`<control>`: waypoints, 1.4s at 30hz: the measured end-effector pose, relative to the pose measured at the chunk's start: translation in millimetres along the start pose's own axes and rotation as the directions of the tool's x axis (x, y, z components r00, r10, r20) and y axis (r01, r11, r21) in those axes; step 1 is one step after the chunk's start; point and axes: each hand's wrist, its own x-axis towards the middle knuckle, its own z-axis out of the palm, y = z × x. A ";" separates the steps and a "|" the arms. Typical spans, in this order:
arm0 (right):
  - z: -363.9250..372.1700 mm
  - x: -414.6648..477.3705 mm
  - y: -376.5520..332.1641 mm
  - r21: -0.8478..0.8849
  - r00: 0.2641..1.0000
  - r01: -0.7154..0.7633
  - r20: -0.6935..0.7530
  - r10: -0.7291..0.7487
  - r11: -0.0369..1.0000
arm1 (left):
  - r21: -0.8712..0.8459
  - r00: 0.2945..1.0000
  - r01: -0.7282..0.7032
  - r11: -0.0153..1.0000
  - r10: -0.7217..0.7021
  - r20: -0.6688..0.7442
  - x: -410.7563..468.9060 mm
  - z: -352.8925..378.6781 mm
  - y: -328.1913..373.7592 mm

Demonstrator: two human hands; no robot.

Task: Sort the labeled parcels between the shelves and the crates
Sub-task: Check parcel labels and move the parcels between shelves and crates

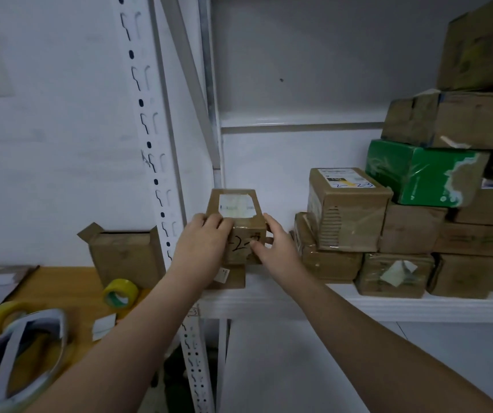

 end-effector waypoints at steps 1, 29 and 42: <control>4.0 0.8 4.6 -0.051 1.000 0.001 -0.023 -0.002 0.999 | 0.068 0.999 -0.042 0.997 0.041 0.028 1.7 4.0 1.0; -107.6 -16.4 -11.6 -0.664 0.923 0.190 -0.130 -0.362 0.723 | -0.210 0.988 -0.136 0.968 0.117 -0.103 35.2 5.5 45.8; -199.9 -30.4 -8.8 -0.648 0.955 -0.007 -0.230 -0.187 0.761 | -0.463 0.994 -0.001 0.887 0.050 0.094 92.5 10.6 148.0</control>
